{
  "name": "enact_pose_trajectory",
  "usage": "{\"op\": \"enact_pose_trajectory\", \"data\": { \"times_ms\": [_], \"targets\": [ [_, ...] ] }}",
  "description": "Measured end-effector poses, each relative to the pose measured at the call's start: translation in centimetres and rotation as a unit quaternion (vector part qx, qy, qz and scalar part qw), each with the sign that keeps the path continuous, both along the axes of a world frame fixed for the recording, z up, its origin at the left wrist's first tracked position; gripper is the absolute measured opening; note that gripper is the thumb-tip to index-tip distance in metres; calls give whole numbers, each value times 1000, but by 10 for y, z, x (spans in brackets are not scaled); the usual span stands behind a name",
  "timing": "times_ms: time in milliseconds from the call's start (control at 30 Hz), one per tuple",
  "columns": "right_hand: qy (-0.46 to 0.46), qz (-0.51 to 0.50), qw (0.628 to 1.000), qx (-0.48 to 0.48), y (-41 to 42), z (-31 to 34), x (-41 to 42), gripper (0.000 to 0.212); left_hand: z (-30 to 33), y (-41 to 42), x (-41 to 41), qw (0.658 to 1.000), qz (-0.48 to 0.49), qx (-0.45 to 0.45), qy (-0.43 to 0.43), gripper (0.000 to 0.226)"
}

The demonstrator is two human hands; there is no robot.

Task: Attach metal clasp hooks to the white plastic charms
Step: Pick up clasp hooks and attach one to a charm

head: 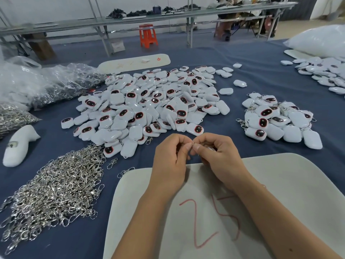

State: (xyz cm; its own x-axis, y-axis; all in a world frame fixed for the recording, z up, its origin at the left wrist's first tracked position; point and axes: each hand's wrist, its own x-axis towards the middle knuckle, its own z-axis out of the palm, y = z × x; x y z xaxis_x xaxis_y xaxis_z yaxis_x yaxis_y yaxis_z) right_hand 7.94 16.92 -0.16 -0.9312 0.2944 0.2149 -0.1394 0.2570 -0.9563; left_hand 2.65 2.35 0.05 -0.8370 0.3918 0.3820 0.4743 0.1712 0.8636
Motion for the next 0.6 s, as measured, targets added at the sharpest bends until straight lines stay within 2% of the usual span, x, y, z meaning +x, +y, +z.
{"op": "enact_pose_trajectory", "data": {
  "times_ms": [100,233,433,600],
  "targets": [
    [28,-57,993,97,-4,-2,0,16,-1,0,-2,1000,14,-20,-6,19],
    [106,-90,960,243,-10,-3,1,18,-2,-1,-4,999,22,-45,4,21],
    [105,-76,945,300,-1,-2,1,13,-5,-1,-4,998,25,-61,-10,21],
    [100,-78,950,285,1,-1,2,16,-3,-2,-3,999,18,-39,-21,20]
  ]
}}
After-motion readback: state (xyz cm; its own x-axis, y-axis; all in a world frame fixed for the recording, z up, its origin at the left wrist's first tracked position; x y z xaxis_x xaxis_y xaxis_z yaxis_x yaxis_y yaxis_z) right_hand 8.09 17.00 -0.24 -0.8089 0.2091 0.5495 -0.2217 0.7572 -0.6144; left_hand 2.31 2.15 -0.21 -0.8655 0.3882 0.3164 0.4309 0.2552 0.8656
